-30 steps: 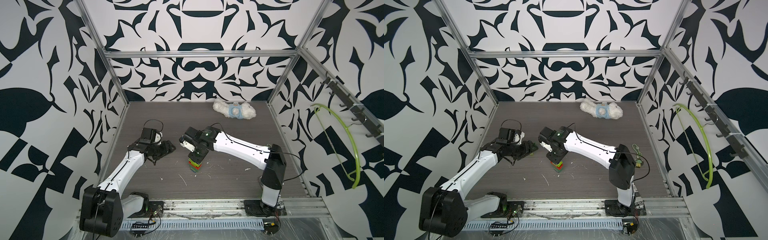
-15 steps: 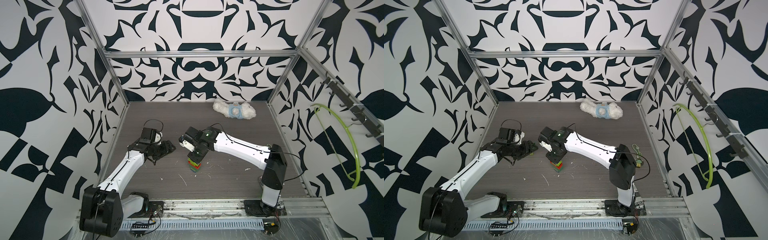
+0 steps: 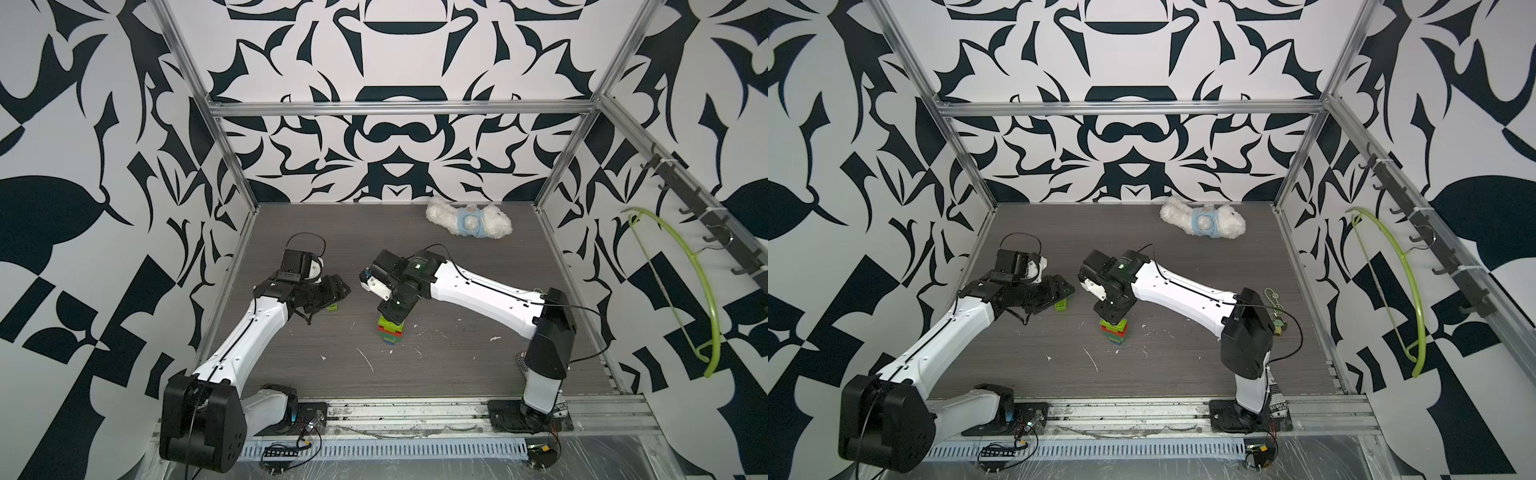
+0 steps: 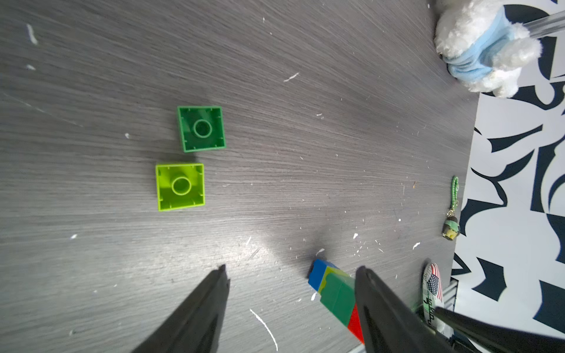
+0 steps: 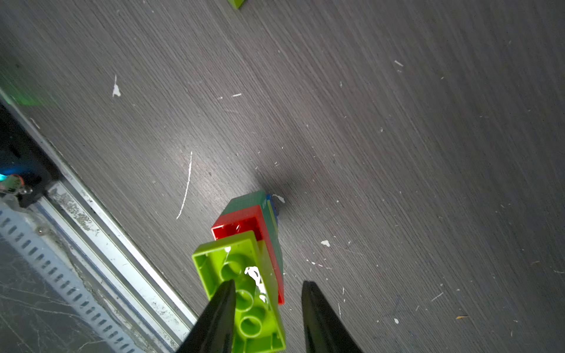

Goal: Assemble a carrot with lego
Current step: Assemble the lego brick with the lego brick, then pick up the lego brick from the center of the board.

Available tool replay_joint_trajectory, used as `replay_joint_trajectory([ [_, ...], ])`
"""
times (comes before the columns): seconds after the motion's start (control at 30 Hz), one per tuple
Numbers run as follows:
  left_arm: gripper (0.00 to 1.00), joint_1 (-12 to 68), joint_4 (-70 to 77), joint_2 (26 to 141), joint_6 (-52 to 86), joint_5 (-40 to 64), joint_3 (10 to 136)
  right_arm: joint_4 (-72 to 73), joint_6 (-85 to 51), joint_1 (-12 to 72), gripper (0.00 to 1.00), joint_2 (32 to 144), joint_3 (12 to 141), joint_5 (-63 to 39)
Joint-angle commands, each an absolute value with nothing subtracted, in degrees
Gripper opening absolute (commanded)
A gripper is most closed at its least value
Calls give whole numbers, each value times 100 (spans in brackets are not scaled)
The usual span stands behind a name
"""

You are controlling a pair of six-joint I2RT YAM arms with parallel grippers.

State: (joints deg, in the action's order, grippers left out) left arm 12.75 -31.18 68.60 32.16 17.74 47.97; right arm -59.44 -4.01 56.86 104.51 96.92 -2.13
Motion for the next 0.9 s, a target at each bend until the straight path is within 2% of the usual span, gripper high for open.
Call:
replay_joint_trajectory([
  [0.0, 73, 1257, -3201, 7003, 3204, 1493, 5014, -5926, -291, 5612, 43, 9848, 9957, -249],
  [0.2, 73, 1249, -3230, 7260, 3170, 1078, 5244, -5681, -224, 5410, 45, 9252, 9566, -313],
  [0.5, 74, 1078, -4047, 8480, 2136, 295, 6042, -3730, -668, 4761, 50, 7695, 7496, -506],
  [0.67, 73, 871, -4363, 9121, 2092, 593, 6319, -2981, -824, 4710, 50, 7455, 6836, -285],
  [0.87, 73, 1032, -4432, 9654, 2151, 525, 6474, -2963, -713, 4667, 50, 7540, 6760, -329],
])
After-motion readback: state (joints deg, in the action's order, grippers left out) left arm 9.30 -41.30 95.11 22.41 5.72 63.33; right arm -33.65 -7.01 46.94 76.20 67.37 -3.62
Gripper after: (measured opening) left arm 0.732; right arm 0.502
